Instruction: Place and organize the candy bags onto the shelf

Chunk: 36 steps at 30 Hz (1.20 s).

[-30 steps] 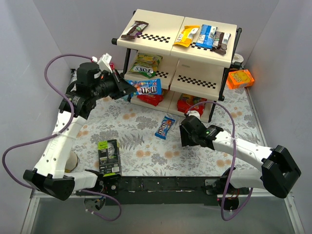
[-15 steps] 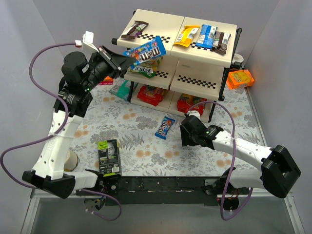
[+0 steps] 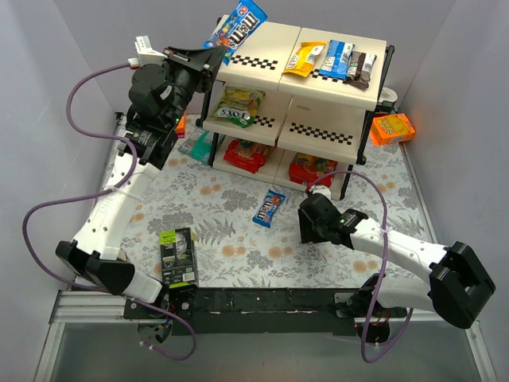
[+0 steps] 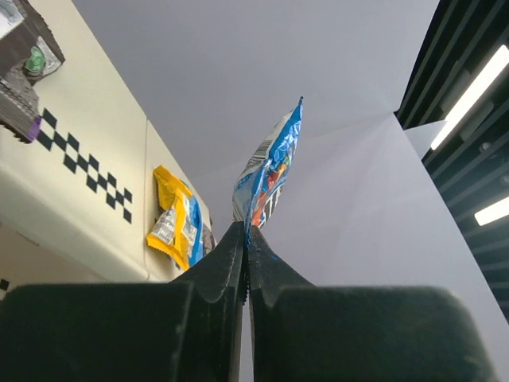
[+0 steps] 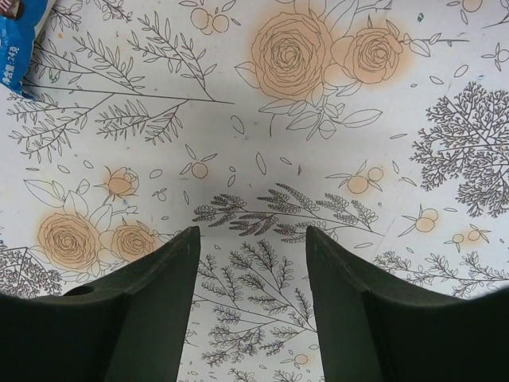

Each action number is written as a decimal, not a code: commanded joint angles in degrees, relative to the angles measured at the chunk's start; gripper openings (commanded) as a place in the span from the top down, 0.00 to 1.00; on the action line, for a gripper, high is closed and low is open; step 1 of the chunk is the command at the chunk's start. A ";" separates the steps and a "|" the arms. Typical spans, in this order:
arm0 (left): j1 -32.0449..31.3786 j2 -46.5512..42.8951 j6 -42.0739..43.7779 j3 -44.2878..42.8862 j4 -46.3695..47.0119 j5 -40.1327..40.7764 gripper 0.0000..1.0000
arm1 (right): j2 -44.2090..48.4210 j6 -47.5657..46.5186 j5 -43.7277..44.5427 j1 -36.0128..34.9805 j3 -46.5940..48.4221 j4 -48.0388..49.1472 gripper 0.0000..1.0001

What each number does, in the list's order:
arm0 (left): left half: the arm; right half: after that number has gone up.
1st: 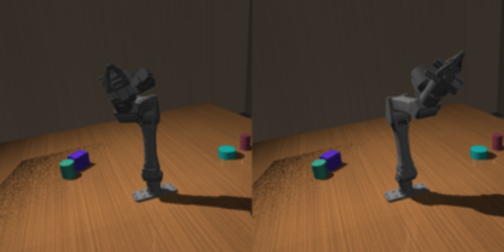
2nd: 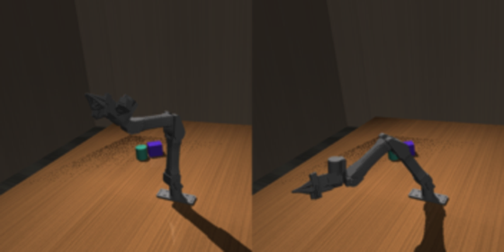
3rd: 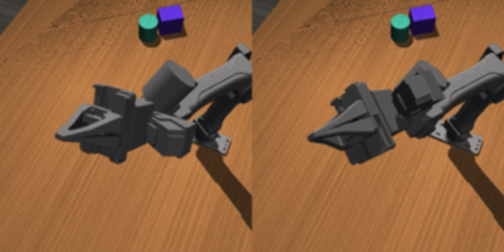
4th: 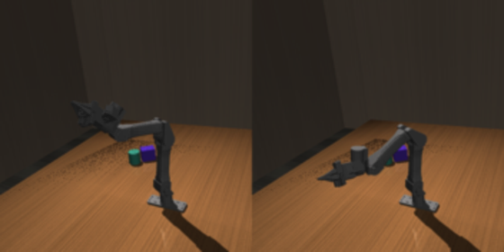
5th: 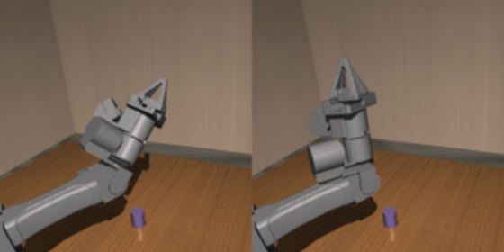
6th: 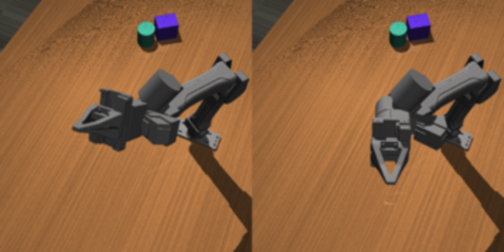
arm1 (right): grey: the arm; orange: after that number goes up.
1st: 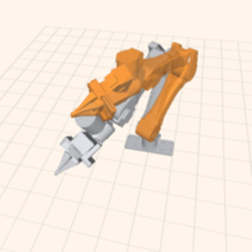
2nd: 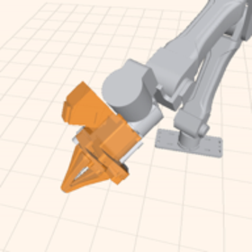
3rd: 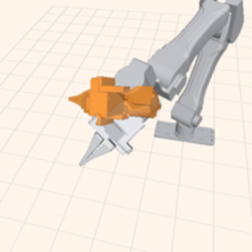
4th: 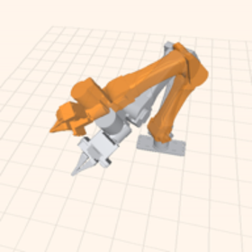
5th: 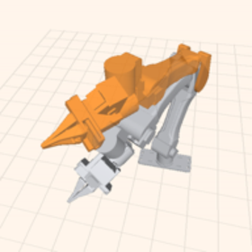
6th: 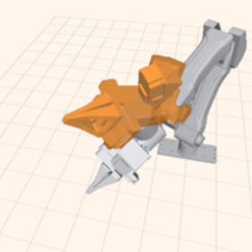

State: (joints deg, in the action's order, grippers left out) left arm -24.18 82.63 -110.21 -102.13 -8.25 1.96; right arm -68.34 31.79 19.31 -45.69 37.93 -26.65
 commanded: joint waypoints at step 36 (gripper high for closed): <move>-7.46 18.27 -4.39 -18.46 -6.78 26.08 0.96 | 4.09 1.87 1.52 1.22 -2.60 0.81 0.37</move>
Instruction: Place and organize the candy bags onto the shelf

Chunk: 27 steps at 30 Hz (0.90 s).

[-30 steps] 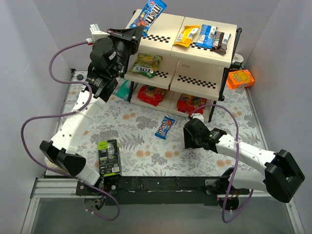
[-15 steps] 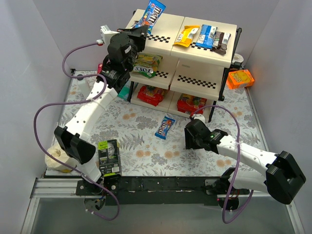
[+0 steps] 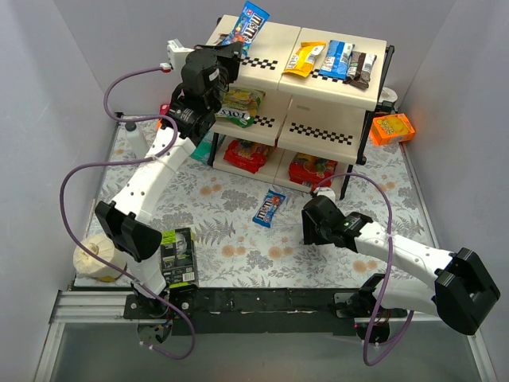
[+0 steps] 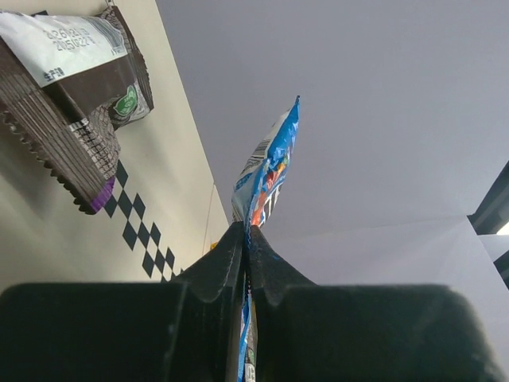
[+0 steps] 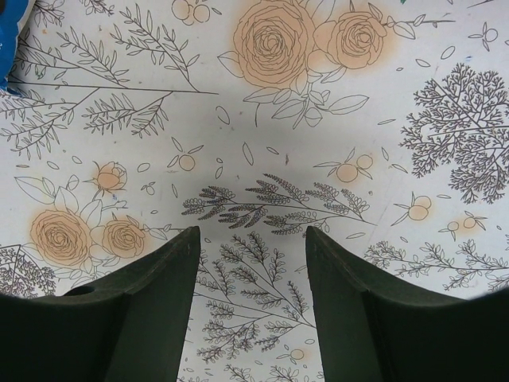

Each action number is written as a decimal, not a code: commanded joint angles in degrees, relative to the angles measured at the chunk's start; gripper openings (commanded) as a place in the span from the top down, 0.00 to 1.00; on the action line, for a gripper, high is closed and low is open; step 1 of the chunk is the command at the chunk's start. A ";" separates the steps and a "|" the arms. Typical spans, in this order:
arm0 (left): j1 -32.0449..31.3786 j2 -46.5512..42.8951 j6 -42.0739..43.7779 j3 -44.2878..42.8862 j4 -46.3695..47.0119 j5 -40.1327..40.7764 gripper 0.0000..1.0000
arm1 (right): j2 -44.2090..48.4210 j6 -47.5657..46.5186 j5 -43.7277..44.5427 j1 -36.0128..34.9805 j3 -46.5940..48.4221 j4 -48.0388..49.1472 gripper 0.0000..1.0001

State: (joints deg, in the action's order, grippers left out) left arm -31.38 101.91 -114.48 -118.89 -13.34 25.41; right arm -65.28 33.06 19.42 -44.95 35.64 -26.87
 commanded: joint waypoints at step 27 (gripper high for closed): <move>-0.26 -0.92 -0.66 -2.31 -5.46 1.22 0.70 | 1.03 0.43 1.06 0.74 -0.66 1.56 0.38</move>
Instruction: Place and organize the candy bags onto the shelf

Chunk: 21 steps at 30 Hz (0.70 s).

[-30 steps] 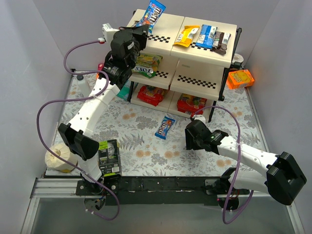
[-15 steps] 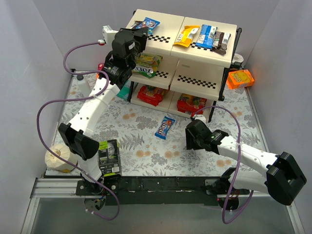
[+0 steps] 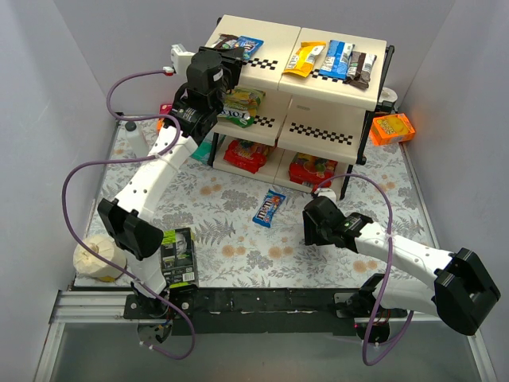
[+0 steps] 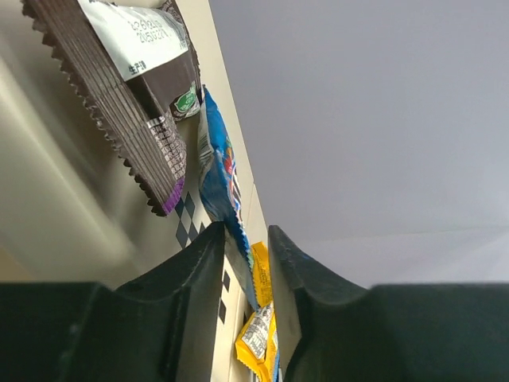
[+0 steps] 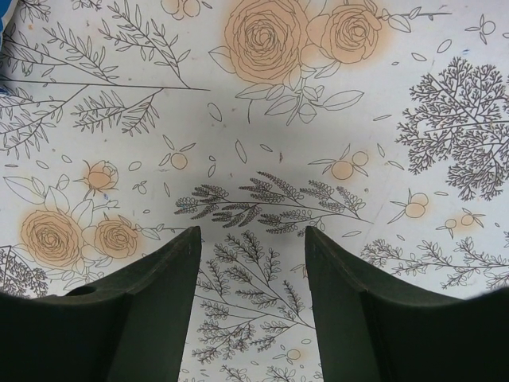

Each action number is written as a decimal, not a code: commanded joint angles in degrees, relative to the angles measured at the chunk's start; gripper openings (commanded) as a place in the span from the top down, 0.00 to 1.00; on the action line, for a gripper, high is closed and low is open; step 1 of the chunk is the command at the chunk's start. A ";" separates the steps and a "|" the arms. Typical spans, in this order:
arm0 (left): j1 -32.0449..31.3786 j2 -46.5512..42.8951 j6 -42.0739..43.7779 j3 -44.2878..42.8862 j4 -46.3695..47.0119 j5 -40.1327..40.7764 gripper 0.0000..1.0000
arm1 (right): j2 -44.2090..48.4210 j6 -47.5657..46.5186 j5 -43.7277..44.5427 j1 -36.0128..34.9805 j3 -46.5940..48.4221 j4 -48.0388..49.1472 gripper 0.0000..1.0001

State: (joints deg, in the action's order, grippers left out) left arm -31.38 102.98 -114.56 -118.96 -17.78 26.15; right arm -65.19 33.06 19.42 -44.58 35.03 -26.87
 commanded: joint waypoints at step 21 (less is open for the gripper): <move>-0.18 -7.97 0.48 3.55 -5.60 -0.05 0.59 | -0.29 0.16 0.27 0.46 -0.22 2.44 0.38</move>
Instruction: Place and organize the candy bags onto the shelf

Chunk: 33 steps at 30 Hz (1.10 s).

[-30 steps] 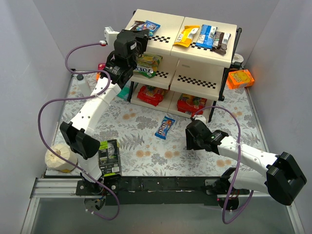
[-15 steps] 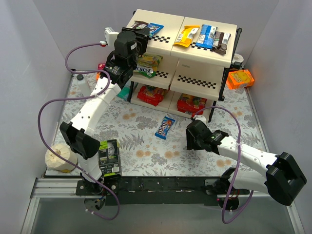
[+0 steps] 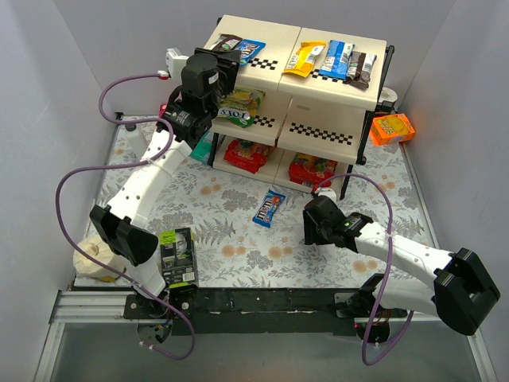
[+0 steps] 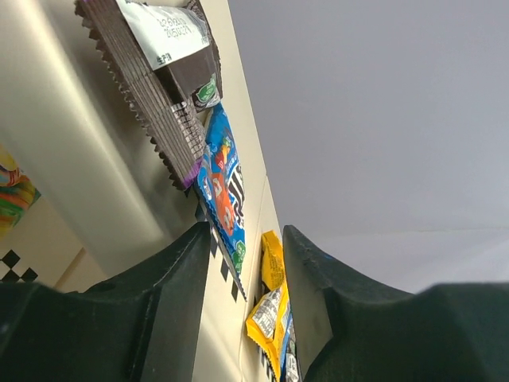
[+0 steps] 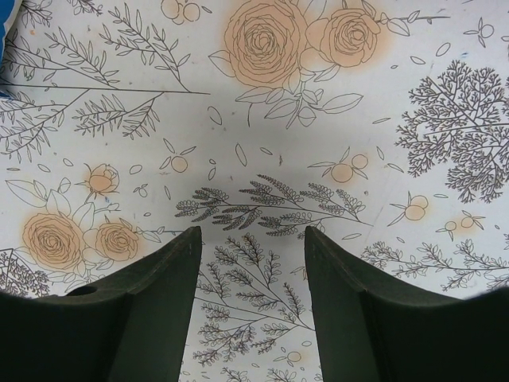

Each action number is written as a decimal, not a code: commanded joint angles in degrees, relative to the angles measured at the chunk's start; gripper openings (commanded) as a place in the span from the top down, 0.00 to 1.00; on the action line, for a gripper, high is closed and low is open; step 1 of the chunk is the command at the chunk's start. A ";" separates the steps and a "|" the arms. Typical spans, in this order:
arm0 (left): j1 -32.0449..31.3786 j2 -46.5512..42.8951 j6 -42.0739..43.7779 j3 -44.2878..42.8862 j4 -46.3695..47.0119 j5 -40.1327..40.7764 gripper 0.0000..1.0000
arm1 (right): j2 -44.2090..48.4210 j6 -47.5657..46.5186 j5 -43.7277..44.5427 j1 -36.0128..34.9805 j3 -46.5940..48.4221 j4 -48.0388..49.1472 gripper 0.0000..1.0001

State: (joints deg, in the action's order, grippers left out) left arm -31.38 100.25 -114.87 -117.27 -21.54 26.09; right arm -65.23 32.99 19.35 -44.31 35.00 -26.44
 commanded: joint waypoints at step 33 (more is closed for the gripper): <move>-0.18 -10.84 6.85 8.19 -0.18 -4.81 0.72 | -0.60 -0.12 -0.11 0.19 -0.37 2.35 0.40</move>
State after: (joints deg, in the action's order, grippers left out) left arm -31.38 96.01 -110.28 -112.44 -22.26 23.29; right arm -66.11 32.95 18.94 -44.25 34.81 -25.50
